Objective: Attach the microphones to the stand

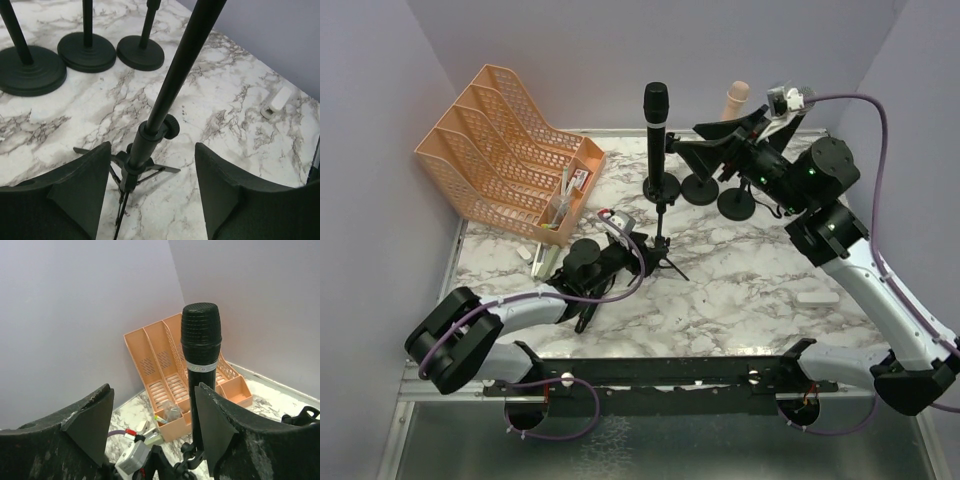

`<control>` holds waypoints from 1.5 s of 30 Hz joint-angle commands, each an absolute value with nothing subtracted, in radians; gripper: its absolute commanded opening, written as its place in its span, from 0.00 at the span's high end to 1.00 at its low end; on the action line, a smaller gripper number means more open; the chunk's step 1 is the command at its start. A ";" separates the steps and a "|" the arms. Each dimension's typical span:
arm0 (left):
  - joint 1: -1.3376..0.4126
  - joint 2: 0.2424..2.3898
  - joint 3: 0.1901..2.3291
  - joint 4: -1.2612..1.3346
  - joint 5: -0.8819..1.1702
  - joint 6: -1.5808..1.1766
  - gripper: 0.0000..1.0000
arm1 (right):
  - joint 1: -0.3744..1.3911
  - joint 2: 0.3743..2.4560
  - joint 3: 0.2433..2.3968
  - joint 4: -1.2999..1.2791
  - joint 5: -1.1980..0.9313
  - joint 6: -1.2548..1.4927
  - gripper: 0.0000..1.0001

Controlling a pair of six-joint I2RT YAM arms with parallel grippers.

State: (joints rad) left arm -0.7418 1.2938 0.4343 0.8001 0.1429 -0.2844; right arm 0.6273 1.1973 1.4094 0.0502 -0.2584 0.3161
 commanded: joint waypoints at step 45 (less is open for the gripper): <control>-0.731 2.083 0.793 1.682 0.217 -0.102 1.00 | 0.634 0.909 1.236 -0.207 0.127 0.260 0.32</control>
